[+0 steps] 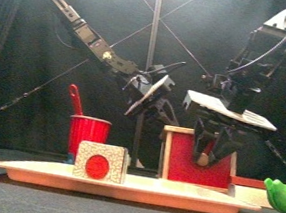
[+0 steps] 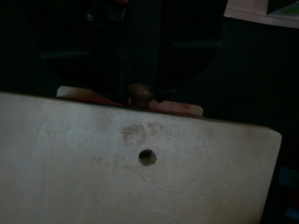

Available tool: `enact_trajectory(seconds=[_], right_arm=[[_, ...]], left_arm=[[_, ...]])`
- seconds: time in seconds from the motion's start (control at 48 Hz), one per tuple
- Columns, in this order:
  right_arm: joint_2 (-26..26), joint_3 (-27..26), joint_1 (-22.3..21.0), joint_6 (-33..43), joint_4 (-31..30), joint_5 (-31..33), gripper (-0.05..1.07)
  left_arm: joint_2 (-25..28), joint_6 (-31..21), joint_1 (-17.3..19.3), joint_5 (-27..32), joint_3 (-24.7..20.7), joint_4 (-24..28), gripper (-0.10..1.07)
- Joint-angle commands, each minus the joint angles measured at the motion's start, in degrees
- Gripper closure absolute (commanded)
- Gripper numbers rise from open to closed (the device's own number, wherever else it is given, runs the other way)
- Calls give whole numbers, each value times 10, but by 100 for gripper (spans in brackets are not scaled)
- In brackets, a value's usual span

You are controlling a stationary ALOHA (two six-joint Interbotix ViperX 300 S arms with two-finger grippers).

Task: Open drawer

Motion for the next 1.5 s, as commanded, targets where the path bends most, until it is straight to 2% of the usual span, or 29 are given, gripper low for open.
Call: enact_trajectory(seconds=[0.0, 0.417, 0.708, 1.229, 1.479], right_arm=[[-15, -1, -8, -9, 15, 18, 65], [-12, -13, -4, -15, 27, 25, 75], [-12, -13, -3, -15, 32, 25, 75], [-14, -14, 27, -16, 56, 25, 75], [-29, -8, 30, -19, 75, -5, 75]], left_arm=[[-4, 1, 1, 3, -10, 0, 80], [-4, 2, 1, 3, -10, 0, 80], [-4, 1, 3, 2, -11, 0, 80], [-5, 1, 4, 3, -9, -1, 80], [-4, 1, 4, 2, -9, 0, 80]])
